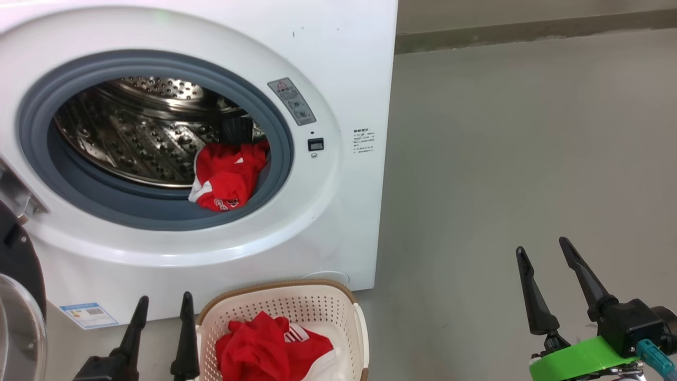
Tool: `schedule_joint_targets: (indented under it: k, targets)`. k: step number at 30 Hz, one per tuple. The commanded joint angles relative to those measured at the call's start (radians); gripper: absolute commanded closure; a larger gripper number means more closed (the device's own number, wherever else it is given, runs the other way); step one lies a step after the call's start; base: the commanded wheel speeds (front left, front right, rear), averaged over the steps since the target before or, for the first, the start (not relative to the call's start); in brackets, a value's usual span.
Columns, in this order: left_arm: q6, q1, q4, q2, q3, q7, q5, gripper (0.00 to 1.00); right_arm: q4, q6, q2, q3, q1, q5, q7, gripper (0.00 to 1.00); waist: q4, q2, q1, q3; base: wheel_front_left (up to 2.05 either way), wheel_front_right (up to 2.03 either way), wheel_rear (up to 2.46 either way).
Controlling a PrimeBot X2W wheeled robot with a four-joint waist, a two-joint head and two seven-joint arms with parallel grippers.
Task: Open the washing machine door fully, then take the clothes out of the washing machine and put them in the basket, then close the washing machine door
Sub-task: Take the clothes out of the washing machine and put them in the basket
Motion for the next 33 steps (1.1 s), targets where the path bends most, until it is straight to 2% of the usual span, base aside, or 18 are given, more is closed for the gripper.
schedule_joint_targets:
  k: [1, 18, 26, 33]
  targets:
    - [0.010, -0.013, -0.031, 0.018, 0.035, 0.000, 0.000, 0.00, -0.031, 0.003, -0.008, 0.019, -0.012, -0.003, -0.006, 0.00, -0.003, 0.0000, 0.0000, -0.007, 0.00, 0.00, 0.00]
    - [0.029, -0.016, -0.033, 0.013, 0.023, 0.013, -0.035, 0.00, -0.047, 0.003, -0.008, 0.016, -0.006, -0.013, -0.006, 0.00, 0.009, 0.0000, 0.0000, 0.012, 0.00, 0.00, 0.00]
    - [0.028, -0.097, -0.038, 0.014, 0.023, 0.031, -0.063, 0.00, -0.056, 0.003, -0.008, 0.032, -0.038, -0.011, -0.006, 0.00, 0.022, 0.0000, 0.0000, 0.089, 0.00, 0.00, 0.00]
    - [0.021, -0.229, -0.019, 0.024, 0.039, 0.036, -0.096, 0.00, -0.066, 0.003, -0.008, 0.054, -0.089, -0.021, -0.006, 0.00, 0.032, 0.0000, 0.0000, 0.204, 0.00, 0.00, 0.00]
